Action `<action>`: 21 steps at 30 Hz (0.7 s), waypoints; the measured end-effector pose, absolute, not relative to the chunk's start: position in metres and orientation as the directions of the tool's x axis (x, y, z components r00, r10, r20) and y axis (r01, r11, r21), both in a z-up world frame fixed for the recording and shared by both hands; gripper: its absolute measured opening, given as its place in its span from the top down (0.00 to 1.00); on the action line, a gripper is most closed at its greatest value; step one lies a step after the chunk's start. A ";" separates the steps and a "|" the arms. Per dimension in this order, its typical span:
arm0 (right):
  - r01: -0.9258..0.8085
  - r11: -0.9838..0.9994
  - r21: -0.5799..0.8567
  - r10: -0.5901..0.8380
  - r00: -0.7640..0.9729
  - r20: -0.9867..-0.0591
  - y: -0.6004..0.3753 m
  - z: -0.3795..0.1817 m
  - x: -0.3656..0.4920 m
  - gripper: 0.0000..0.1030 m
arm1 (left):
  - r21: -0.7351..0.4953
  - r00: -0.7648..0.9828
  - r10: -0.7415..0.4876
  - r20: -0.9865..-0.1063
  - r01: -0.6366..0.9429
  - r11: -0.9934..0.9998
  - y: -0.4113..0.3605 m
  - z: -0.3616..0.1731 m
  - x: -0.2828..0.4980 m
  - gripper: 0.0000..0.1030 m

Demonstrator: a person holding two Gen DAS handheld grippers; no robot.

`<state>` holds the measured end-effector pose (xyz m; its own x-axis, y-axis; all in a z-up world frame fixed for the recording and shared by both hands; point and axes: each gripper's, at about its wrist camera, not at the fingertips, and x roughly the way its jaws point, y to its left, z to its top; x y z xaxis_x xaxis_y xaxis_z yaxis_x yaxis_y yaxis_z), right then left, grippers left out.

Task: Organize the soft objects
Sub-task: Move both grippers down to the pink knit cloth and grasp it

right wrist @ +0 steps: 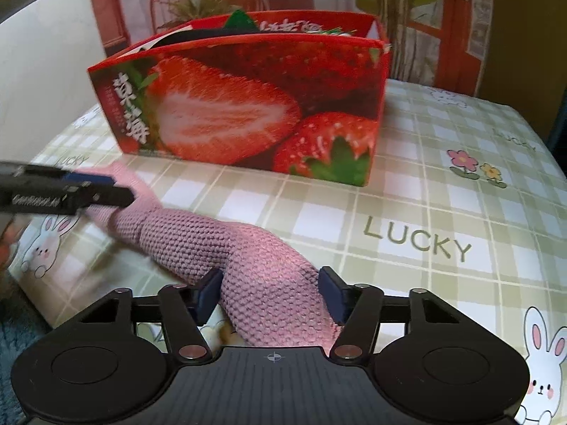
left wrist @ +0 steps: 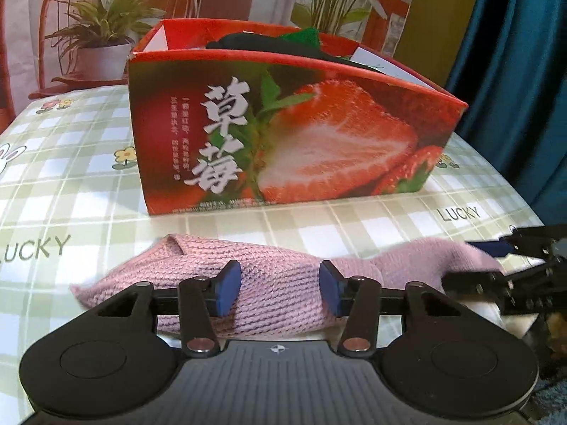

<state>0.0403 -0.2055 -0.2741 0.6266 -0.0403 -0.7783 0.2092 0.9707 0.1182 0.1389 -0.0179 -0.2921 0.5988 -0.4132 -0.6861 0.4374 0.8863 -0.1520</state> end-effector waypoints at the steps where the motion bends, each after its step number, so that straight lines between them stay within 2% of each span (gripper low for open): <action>1: 0.222 0.969 0.112 -0.054 0.630 -0.775 -0.207 -0.274 0.040 0.48 | -0.156 0.599 -0.415 -0.685 0.436 0.886 -0.018 -0.292 0.135 0.51; 6: 0.294 0.950 0.105 -0.116 0.644 -0.756 -0.217 -0.275 0.035 0.48 | -0.157 0.597 -0.416 -0.686 0.437 0.886 -0.019 -0.295 0.129 0.50; 11: 0.297 0.949 0.105 -0.119 0.649 -0.752 -0.216 -0.277 0.034 0.48 | -0.175 0.600 -0.423 -0.679 0.427 0.887 -0.018 -0.298 0.132 0.46; 13: 0.298 0.949 0.104 -0.121 0.649 -0.751 -0.216 -0.277 0.034 0.48 | -0.178 0.599 -0.432 -0.674 0.436 0.882 -0.018 -0.299 0.131 0.40; 15: 0.298 0.949 0.104 -0.121 0.649 -0.751 -0.215 -0.277 0.034 0.48 | -0.189 0.588 -0.454 -0.669 0.457 0.869 -0.019 -0.300 0.130 0.22; 17: 0.297 0.949 0.106 -0.120 0.651 -0.750 -0.215 -0.277 0.034 0.48 | -0.166 0.583 -0.460 -0.670 0.487 0.858 -0.026 -0.302 0.127 0.13; 21: 0.296 0.949 0.108 -0.118 0.651 -0.749 -0.214 -0.277 0.034 0.47 | -0.084 0.593 -0.431 -0.680 0.520 0.850 -0.041 -0.306 0.121 0.05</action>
<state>0.0337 -0.2144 -0.2774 0.6514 -0.1179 -0.7495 0.2956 0.9492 0.1076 0.1210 -0.0412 -0.3065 0.5933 -0.4307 -0.6801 0.5205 0.8497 -0.0841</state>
